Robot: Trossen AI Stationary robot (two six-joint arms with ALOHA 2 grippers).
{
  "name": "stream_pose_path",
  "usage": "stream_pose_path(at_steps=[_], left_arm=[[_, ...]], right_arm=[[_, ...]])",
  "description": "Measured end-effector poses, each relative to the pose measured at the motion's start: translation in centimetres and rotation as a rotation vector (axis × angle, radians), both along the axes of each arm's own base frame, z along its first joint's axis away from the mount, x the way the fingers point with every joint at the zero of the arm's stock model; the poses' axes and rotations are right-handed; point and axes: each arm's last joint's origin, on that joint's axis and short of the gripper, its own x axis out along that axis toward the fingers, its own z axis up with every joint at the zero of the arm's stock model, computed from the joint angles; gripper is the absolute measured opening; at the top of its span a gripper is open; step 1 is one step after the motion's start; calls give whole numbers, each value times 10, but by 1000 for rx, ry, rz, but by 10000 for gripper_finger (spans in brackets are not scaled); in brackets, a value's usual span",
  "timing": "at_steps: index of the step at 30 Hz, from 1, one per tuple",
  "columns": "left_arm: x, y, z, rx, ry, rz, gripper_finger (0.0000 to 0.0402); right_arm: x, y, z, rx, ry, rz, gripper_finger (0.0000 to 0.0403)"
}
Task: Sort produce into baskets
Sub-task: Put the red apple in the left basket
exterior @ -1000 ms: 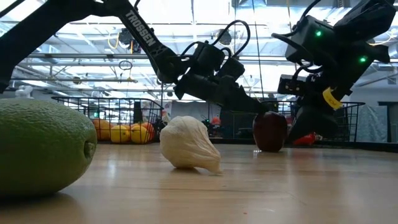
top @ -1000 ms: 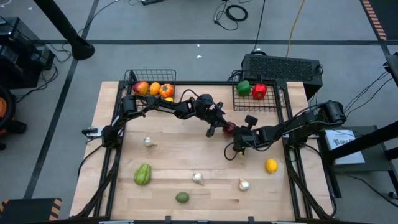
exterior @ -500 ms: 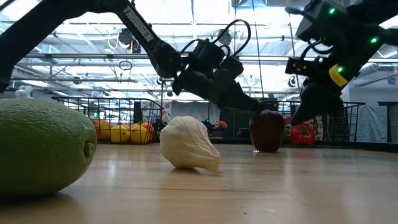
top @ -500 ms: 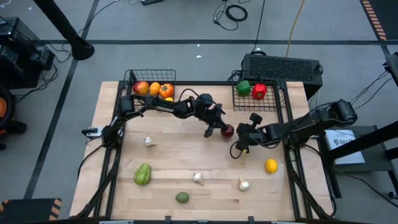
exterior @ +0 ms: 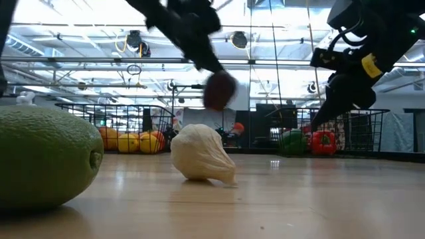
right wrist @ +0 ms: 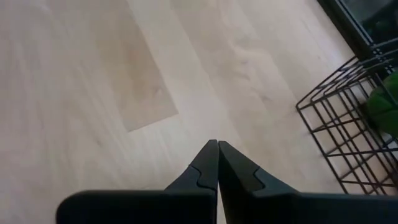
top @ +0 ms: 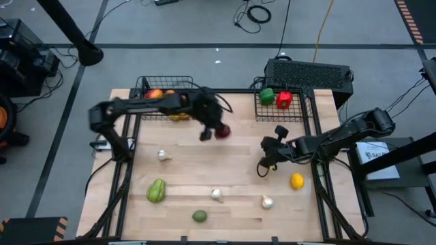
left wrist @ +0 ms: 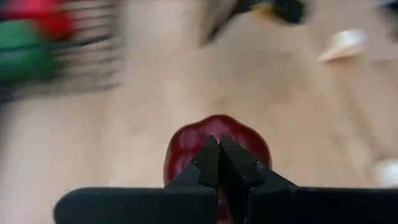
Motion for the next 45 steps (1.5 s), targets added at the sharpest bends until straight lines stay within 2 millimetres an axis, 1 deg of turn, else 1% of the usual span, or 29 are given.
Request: stream_pose_path(at_steps=[5, 9, 11, 14, 17, 19, 22, 24, 28, 32, 38, 42, 45], left_arm=[[-63, 12, 55, 243, 61, 291, 8], [-108, 24, 79, 285, 83, 436, 9], [-127, 31, 83, 272, 74, 514, 10], [-153, 45, 73, 242, 77, 648, 10], [-174, 57, 56, 221, 67, 783, 11], [-185, 63, 45, 200, 29, 868, 11], [-196, 68, 22, 172, 21, 943, 11], [-200, 70, 8, 146, 25, 981, 11], [-207, 69, -19, 114, 96, 1001, 11], [-210, 67, -36, 105, 127, 1034, 11], [-214, 65, -50, 125, 180, 1104, 12], [-216, 65, -53, 146, 201, 1130, 13], [-216, 65, -53, 144, 205, 1129, 29]], right_arm=[[-1, 5, 0, 0, 0, 23, 0], [-1, 7, 0, 6, -6, 26, 0], [-1, 8, 0, 9, -10, 26, 0], [-1, 8, 0, 13, -15, 26, 0], [-1, 8, 0, 16, -15, 28, 0], [-1, 8, 0, 16, -14, 29, 0], [-1, 8, 0, 14, -11, 35, 0], [-1, 8, 0, 12, -8, 38, 0], [-1, 8, 0, 11, -7, 40, 0], [0, 8, 0, 10, -11, 43, 0], [3, 9, 2, 15, -42, 49, 0], [3, 9, 2, 16, -45, 49, 0], [3, 9, 2, 27, -47, 54, 0]])
